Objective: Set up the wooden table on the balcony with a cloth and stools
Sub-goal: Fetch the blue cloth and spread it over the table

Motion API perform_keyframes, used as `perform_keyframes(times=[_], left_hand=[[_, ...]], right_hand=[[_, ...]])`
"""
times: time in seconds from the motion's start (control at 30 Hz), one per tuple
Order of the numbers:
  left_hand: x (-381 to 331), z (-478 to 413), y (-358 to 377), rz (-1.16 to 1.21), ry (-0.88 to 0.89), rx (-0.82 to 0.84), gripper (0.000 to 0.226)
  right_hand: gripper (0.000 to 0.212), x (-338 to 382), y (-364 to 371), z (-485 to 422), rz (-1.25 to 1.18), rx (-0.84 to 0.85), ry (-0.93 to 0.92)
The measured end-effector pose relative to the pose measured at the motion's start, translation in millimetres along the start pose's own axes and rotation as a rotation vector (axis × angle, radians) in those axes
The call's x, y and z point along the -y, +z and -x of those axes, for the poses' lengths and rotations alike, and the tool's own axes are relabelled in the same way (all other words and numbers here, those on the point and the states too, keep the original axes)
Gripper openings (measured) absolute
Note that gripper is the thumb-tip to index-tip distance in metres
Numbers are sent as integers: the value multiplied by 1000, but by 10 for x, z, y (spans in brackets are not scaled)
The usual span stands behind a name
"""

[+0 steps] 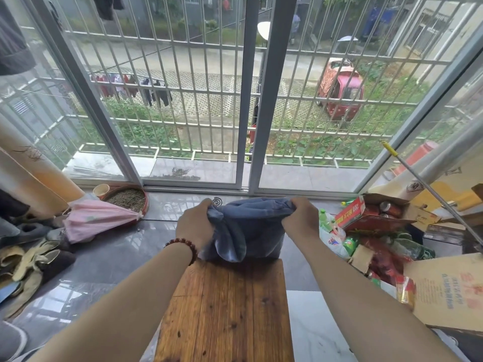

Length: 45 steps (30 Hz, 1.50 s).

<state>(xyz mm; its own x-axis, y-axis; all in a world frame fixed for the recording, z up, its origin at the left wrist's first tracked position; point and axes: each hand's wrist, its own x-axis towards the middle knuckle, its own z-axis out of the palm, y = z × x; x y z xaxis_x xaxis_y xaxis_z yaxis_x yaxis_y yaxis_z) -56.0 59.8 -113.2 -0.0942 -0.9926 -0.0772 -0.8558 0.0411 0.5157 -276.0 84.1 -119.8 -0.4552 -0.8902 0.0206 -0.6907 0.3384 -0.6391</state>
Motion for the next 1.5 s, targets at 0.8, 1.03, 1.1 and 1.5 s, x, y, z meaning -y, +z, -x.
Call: perform_keyframes(times=[0.8,1.03,1.1,1.5], left_hand=[[-89,-388,-318,182,-15,21,21],[5,-458,-348,448,-187,142,19],[60,-404,-376,240,-15,194,25],[530,-327,-344,-285,-38,-32,28]], right_hand=[[23,36,-66,-377,-82,176,-2],[46,65,28,-245,416,428,39],[33,84,36,-201,549,332,109],[38,126,75,-154,93,500,451]])
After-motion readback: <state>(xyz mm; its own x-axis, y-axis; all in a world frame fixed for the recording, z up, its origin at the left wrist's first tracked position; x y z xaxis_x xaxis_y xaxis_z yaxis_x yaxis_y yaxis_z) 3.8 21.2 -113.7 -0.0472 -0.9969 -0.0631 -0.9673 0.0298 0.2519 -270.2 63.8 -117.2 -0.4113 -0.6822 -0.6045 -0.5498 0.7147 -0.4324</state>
